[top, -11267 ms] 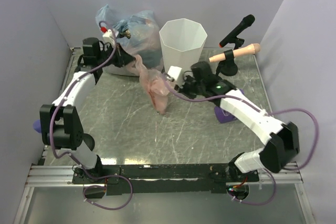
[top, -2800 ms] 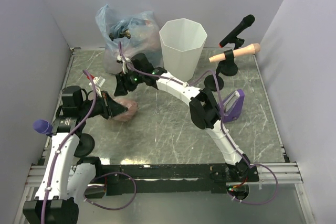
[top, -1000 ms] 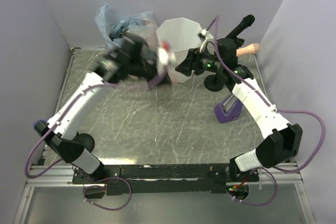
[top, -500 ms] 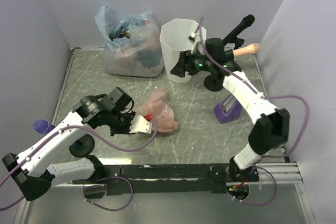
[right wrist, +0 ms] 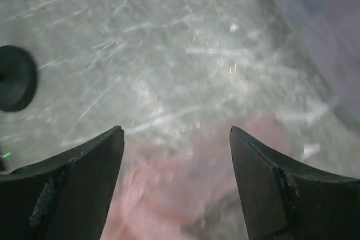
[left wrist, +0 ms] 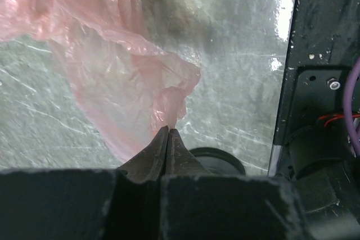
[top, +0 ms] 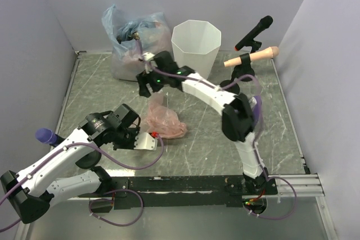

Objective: Put the trash bags into the trash bin

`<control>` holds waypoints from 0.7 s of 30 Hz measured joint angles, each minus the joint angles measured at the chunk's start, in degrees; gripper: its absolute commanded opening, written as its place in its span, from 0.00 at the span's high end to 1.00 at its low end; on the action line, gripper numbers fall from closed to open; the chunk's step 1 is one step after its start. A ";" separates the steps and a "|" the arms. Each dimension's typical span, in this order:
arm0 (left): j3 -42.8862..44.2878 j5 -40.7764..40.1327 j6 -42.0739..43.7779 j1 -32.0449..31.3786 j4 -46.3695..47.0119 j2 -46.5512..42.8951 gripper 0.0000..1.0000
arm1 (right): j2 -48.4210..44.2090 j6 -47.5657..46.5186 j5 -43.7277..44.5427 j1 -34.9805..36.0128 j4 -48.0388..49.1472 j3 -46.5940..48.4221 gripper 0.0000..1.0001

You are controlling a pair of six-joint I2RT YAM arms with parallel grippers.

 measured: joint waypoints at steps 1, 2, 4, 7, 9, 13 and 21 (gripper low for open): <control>0.00 0.02 0.00 0.04 0.33 0.07 0.99 | 2.54 -1.16 1.66 0.90 -0.74 2.64 0.17; 0.02 0.04 -0.02 0.04 0.44 0.04 0.99 | 4.87 -2.14 3.02 1.57 -0.76 4.76 0.16; 0.02 0.04 -0.07 0.09 0.46 0.02 0.99 | 7.98 -4.07 5.16 2.62 -1.01 5.90 0.15; 0.02 0.07 -0.11 0.22 0.44 -0.09 0.99 | 9.90 -7.04 7.10 3.30 -2.60 4.68 0.14; 0.02 0.24 -0.24 0.28 0.44 -0.28 0.99 | 10.10 -8.94 8.41 3.41 -3.76 3.08 0.14; 0.02 1.05 -1.07 0.50 0.42 -0.66 0.99 | 10.78 -12.15 11.72 3.41 -4.52 2.05 0.17; 0.02 1.40 -1.49 0.96 0.68 -1.07 0.99 | 12.55 -16.39 14.34 3.41 -6.12 0.74 0.81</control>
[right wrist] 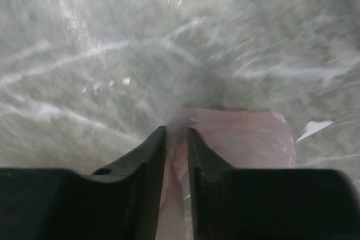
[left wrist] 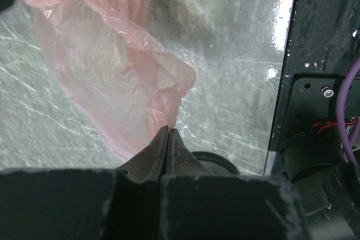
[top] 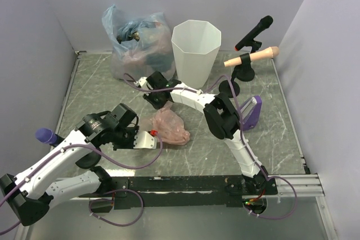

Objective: Put the trash bags into the trash bin

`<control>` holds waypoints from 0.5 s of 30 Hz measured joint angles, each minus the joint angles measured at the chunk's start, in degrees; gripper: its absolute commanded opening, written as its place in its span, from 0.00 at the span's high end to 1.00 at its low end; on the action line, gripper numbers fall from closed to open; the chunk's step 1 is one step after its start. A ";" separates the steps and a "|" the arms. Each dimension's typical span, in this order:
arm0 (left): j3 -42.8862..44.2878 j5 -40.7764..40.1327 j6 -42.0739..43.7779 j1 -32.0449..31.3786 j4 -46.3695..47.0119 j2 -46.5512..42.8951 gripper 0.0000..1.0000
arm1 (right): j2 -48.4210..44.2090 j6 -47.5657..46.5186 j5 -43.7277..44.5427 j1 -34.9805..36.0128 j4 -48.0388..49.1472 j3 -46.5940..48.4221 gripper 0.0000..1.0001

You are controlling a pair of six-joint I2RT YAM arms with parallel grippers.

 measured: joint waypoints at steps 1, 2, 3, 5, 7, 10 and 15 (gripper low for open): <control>0.00 0.09 -0.07 0.07 0.07 -0.13 0.99 | 0.02 -0.37 -0.28 0.00 -0.33 -0.59 0.97; -0.02 0.17 -0.20 0.15 0.13 -0.33 0.99 | 0.04 -0.74 -0.72 -0.02 -0.92 -1.07 1.00; -0.02 0.24 -0.35 0.26 0.24 -0.44 0.99 | 0.04 -1.18 -1.14 -0.04 -1.33 -1.31 1.00; -0.20 0.70 -1.01 0.42 0.79 -0.72 0.99 | 0.02 -1.49 -1.81 -0.33 -1.70 -1.22 1.00; -0.66 1.16 -1.38 0.52 1.07 -1.05 0.99 | -0.17 -1.68 -3.48 -0.70 -1.79 -0.74 1.00; -1.44 1.64 -2.10 0.76 1.25 -1.64 1.00 | -1.03 -0.74 -7.06 -2.36 -2.16 1.16 1.00; -2.38 2.19 -3.78 2.14 2.10 -2.45 0.99 | -9.07 3.08 -14.51 -8.24 -0.55 2.78 1.00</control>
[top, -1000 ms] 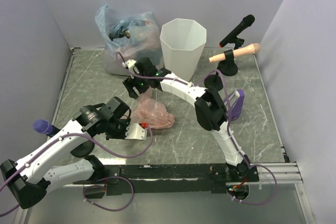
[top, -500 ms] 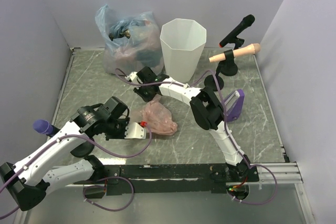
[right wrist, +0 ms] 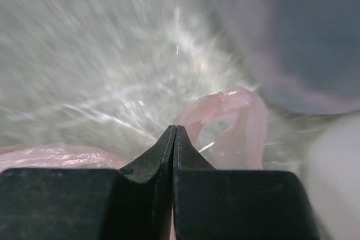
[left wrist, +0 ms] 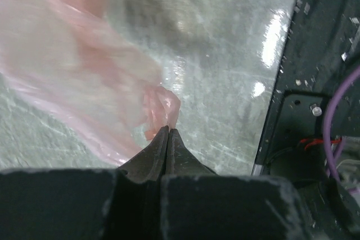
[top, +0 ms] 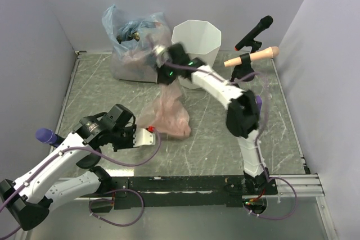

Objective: Put the trash bags into the trash bin

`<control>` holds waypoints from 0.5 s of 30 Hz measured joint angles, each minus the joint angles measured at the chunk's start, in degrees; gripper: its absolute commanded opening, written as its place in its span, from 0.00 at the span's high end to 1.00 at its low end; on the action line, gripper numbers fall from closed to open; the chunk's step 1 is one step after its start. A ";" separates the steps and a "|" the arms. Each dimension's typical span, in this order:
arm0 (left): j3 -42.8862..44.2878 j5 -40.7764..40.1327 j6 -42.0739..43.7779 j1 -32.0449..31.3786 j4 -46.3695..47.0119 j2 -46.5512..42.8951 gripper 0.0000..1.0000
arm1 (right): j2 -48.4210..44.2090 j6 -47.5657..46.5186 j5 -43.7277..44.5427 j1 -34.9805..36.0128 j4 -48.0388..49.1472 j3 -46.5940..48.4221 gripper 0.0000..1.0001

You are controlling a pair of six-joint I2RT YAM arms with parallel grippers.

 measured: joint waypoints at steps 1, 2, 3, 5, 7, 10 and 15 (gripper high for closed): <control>-0.04 -0.13 -0.66 0.42 0.50 -0.04 0.99 | -2.38 0.98 -1.66 -1.16 0.59 -0.04 1.00; -0.09 -0.31 -1.49 0.98 1.29 -0.15 0.99 | -5.09 2.27 -3.69 -2.36 1.57 -0.04 1.00; -0.09 -0.81 -2.45 1.70 2.38 -0.22 0.99 | -8.00 3.58 -5.60 -3.76 2.86 -0.09 1.00; -0.07 -1.70 -4.83 3.58 5.16 -0.24 0.99 | -13.46 6.54 -9.79 -6.32 5.77 -0.15 1.00; 0.26 -2.38 -6.88 5.44 7.08 -0.24 0.99 | -17.75 9.49 -13.88 -8.11 8.92 -0.33 1.00; 2.71 -2.49 -12.31 10.08 10.29 -0.24 0.99 | -23.91 12.55 -20.24 -9.68 14.47 -2.80 1.00; 12.81 3.80 -24.15 18.21 15.19 -0.24 0.99 | -32.79 10.99 -26.16 -10.01 17.94 -13.60 1.00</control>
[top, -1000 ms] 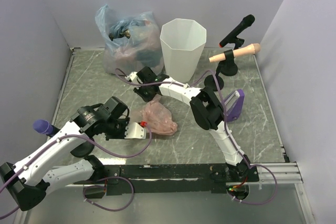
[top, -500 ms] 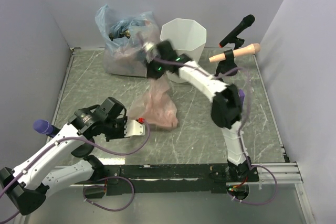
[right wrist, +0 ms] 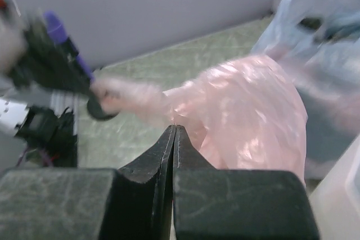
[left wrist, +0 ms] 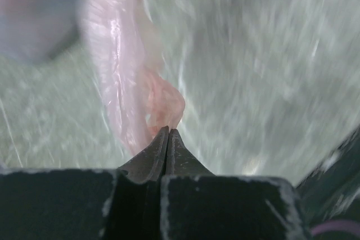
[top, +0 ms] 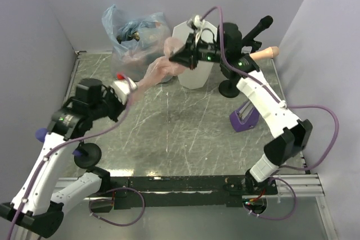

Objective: Put the trash bags into the trash bin

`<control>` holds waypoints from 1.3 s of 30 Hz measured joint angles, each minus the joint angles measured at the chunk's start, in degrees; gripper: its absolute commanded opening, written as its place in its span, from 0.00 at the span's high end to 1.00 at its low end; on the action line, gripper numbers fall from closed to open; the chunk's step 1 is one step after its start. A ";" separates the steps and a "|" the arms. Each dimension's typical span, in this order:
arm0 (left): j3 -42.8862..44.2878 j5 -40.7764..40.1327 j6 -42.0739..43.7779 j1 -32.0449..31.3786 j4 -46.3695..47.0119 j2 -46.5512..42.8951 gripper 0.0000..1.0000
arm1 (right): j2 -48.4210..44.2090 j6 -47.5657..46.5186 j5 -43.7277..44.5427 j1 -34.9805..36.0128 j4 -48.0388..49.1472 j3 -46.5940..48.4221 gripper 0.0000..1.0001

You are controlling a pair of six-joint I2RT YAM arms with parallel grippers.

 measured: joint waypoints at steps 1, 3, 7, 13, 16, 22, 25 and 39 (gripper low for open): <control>1.51 1.53 -1.97 1.03 1.18 -0.11 0.99 | -1.62 -0.28 -0.52 -0.04 0.04 -3.06 1.00; 4.07 5.53 -6.43 3.41 3.10 -0.66 0.99 | -4.55 -0.35 -1.51 -0.57 -0.09 -9.27 1.00; 5.55 12.63 -13.49 10.23 3.69 -1.42 0.99 | -9.77 -0.66 -2.16 -2.25 -1.22 -19.21 1.00; 0.83 23.19 -25.81 19.98 7.13 -0.90 0.99 | -16.09 -2.12 -2.40 -3.08 -3.63 -24.74 1.00; 2.23 25.29 -29.92 22.40 9.33 3.85 0.99 | -15.78 -2.01 -0.13 -2.99 -1.25 -24.00 1.00; 35.52 22.43 -35.82 23.21 12.83 26.93 0.99 | 2.10 -1.09 4.17 -3.26 1.42 4.15 1.00; 58.62 21.33 -38.75 23.52 20.06 36.76 0.99 | 17.20 -1.29 6.12 -2.82 2.32 32.59 1.00; 3.67 31.85 9.97 11.23 16.13 -4.81 0.99 | -27.06 -43.12 1.62 9.51 -5.97 -32.02 1.00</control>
